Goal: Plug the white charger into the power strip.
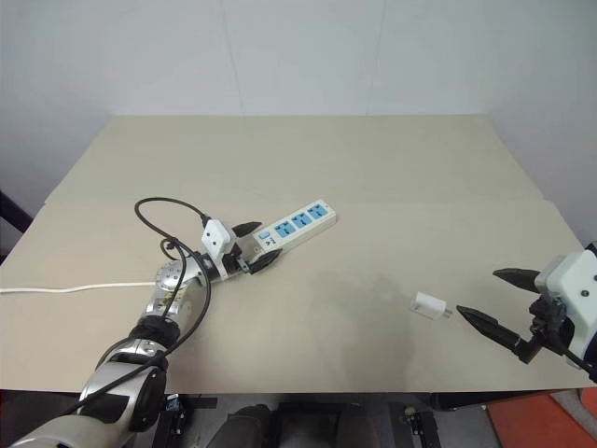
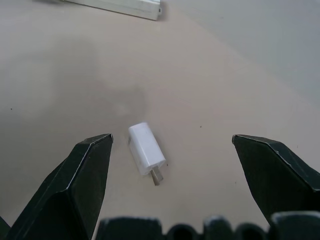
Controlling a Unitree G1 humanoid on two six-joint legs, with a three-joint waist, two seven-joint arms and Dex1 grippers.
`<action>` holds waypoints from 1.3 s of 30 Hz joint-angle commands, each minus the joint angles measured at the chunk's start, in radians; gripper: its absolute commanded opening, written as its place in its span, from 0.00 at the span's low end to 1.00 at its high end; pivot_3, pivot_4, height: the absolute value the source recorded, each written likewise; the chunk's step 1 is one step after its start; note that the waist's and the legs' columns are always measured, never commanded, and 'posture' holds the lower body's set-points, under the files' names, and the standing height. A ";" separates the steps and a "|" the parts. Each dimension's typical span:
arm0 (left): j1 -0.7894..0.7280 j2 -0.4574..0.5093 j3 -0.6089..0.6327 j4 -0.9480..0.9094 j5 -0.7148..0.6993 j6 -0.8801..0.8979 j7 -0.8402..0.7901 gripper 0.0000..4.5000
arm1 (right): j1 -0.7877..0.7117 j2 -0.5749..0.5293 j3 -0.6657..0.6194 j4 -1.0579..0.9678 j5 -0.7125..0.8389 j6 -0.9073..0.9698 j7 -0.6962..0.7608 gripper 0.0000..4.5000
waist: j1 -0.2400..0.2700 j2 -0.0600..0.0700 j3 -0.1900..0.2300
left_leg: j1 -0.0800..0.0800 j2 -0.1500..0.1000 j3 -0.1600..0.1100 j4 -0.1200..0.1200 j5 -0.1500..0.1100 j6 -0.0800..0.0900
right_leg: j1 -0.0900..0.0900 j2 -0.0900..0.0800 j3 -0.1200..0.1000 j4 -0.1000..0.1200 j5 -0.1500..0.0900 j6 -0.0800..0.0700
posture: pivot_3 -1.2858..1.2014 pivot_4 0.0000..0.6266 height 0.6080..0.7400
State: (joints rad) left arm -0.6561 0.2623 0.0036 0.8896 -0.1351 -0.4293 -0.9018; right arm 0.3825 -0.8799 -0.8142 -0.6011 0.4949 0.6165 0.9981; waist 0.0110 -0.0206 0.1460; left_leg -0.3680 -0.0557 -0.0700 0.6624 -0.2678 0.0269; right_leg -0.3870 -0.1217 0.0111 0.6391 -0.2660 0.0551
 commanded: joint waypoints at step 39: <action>-0.021 -0.034 -0.016 0.085 0.056 0.005 0.074 1.00 | -0.012 0.005 -0.045 -0.039 0.082 -0.035 -0.009 1.00 | 0.004 0.000 -0.008 | 0.002 0.000 0.000 0.000 0.000 -0.001 | 0.002 0.000 0.000 0.001 0.000 0.000 | 0.52 0.24 1.00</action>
State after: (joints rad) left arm -0.6738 0.2304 0.0009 0.9582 -0.1002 -0.4372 -0.8321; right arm 0.3741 -0.8717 -0.8372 -0.6187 0.5720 0.6014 0.9966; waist 0.0148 -0.0207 0.1381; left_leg -0.3664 -0.0556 -0.0701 0.6625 -0.2673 0.0262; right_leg -0.3849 -0.1218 0.0113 0.6398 -0.2661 0.0553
